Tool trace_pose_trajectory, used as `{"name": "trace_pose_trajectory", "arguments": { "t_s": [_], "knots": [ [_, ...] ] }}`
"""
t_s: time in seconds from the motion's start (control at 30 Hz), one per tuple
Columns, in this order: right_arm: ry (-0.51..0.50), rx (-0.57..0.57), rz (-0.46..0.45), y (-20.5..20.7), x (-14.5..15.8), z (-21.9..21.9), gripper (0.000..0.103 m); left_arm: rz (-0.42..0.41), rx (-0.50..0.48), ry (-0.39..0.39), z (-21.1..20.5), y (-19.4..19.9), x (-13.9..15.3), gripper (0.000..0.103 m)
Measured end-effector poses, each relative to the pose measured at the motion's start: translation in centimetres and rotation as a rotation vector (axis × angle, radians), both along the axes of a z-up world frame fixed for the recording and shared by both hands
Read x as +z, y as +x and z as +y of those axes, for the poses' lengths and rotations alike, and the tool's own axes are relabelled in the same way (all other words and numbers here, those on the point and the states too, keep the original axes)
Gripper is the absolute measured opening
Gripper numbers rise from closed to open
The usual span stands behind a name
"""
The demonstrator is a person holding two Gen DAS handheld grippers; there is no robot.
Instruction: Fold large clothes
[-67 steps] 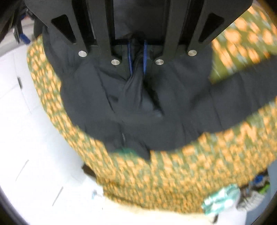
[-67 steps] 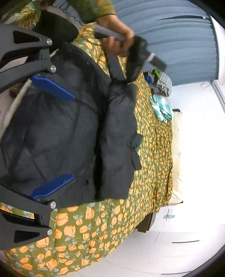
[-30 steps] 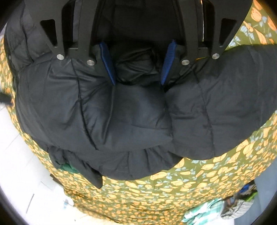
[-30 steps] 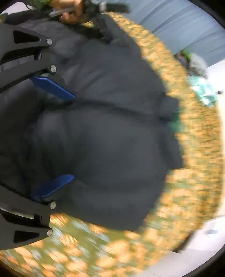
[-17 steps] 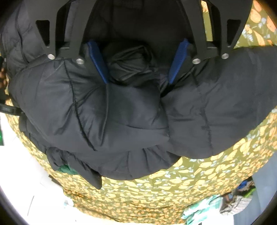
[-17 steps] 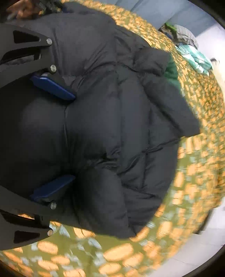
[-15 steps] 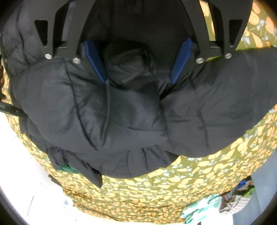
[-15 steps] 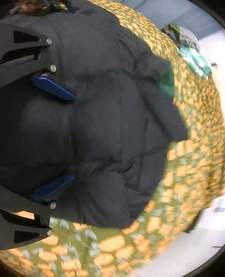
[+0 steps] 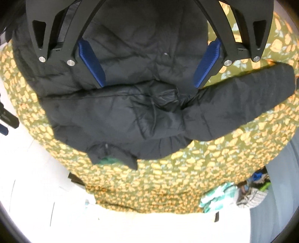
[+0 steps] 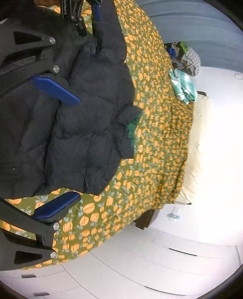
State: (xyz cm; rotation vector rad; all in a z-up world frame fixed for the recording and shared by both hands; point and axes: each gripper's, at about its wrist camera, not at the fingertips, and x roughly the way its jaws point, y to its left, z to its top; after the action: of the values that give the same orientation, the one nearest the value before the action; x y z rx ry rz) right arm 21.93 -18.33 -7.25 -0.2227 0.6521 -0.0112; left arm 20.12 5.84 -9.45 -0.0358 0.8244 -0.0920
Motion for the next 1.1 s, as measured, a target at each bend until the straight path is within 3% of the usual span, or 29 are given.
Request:
{"name": "trace_pose_trajectory", "arguments": {
  "t_s": [0.2, 0.33, 0.43, 0.77, 1.1],
  "knots": [
    [-0.024, 0.017, -0.079, -5.4, 2.8, 2.1, 0.097, -0.064, -0.007, 0.011, -0.5, -3.5, 2.7, 0.098],
    [-0.145, 0.038, -0.183, -8.2, 4.4, 4.1, 0.097, -0.118, -0.006, 0.037, -0.8, -5.3, 4.2, 0.1],
    [-0.117, 0.043, -0.154, -8.5, 5.0, 4.2, 0.097, -0.122, -0.008, 0.041, -0.6, -5.8, 4.6, 0.1],
    [-0.218, 0.002, -0.1, -9.1, 4.8, 4.7, 0.097, -0.094, 0.035, 0.022, 0.4, -6.6, 4.1, 0.1],
    [-0.232, 0.001, -0.062, -8.8, 3.8, 4.6, 0.097, -0.05, 0.061, 0.022, 1.1, -6.4, 2.6, 0.1]
  ]
}}
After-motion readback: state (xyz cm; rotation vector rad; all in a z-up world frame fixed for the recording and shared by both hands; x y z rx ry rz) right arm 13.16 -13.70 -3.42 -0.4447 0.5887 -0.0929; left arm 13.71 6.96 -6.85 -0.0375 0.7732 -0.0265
